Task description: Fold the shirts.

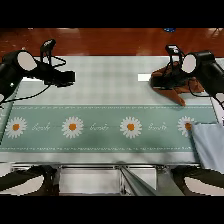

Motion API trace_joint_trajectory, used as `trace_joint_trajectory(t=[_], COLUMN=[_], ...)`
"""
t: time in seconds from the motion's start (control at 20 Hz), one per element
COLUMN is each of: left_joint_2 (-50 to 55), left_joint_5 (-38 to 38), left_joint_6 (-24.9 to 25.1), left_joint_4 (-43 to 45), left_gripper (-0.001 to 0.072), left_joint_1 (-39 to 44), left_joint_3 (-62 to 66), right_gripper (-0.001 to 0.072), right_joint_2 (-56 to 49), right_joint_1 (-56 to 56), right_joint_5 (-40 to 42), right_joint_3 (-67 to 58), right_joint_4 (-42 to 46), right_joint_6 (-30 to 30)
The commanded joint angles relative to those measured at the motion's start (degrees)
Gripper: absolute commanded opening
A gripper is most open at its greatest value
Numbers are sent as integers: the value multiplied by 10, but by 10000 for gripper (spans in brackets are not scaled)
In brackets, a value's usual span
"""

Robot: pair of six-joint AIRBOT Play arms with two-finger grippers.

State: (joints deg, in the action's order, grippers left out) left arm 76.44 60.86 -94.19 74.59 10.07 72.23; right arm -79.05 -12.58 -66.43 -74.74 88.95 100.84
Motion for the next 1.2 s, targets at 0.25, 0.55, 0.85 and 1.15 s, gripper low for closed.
trace_joint_trajectory(t=[0.25,0.55,0.85,1.15], left_joint_2=[0,0,1,15], left_joint_5=[0,0,-60,-172], left_joint_6=[0,0,0,13], left_joint_4=[0,0,0,19], left_gripper=[19,19,20,260], left_joint_1=[0,0,0,-15], left_joint_3=[0,0,0,0], right_gripper=[31,32,37,415], right_joint_2=[0,0,0,-15], right_joint_1=[0,0,0,49], right_joint_5=[0,0,96,292], right_joint_3=[0,0,0,-4], right_joint_4=[0,0,36,287], right_joint_6=[0,0,-6,152])
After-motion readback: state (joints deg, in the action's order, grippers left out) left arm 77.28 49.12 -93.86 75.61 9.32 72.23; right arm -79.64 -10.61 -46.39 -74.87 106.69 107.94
